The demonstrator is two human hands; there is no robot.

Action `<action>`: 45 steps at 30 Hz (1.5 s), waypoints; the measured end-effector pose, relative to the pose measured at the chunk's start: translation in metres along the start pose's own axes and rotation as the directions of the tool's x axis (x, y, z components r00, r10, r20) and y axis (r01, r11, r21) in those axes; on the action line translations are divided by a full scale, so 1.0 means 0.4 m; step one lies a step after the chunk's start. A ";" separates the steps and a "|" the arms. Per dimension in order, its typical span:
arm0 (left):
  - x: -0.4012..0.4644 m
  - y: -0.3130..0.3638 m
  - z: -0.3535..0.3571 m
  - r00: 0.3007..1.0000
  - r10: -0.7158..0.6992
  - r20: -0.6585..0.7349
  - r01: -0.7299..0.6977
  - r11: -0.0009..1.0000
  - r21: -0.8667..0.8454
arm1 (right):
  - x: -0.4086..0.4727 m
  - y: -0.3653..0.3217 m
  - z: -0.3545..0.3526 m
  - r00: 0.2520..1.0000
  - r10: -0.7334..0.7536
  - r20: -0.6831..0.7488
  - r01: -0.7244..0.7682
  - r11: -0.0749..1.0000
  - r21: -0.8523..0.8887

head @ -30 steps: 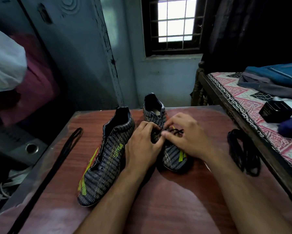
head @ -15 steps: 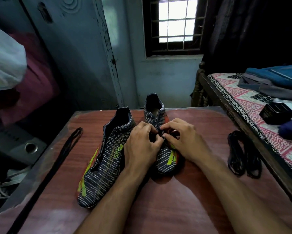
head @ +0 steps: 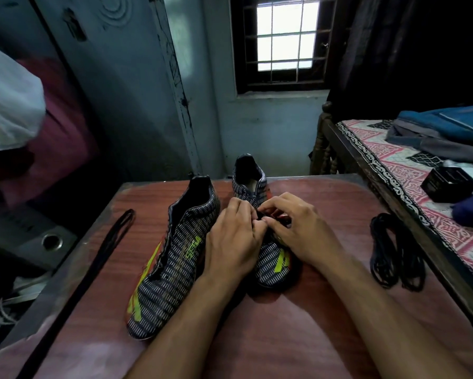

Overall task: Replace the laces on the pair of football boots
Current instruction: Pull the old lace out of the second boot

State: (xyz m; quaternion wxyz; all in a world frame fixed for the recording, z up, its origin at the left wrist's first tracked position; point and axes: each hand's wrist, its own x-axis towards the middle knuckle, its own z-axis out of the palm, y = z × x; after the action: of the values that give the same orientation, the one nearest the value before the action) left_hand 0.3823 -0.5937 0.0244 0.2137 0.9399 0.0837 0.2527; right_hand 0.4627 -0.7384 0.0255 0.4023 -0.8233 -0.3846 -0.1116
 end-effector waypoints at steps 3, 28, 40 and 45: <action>0.000 -0.006 0.005 1.000 0.006 0.003 -0.006 1.000 -0.030 | 0.001 0.001 0.001 1.000 -0.017 0.011 0.017 1.000 0.010; -0.006 -0.012 0.030 0.994 0.060 -0.092 -0.074 0.985 -0.155 | 0.007 0.007 -0.014 0.998 0.040 0.045 -0.042 0.998 0.042; -0.006 -0.015 0.030 0.987 0.078 -0.143 -0.105 0.977 -0.187 | 0.005 -0.029 0.004 0.993 -0.096 -0.072 0.102 0.991 0.087; -0.006 0.003 0.015 0.982 0.064 -0.179 -0.086 0.989 -0.122 | 0.002 -0.046 0.003 0.982 -0.151 -0.111 0.156 0.987 0.032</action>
State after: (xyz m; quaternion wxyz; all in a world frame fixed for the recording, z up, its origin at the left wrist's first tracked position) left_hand 0.3836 -0.5976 0.0192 0.2563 0.9008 0.0500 0.3470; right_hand 0.4498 -0.7300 0.0355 0.4293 -0.7756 -0.4267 -0.1791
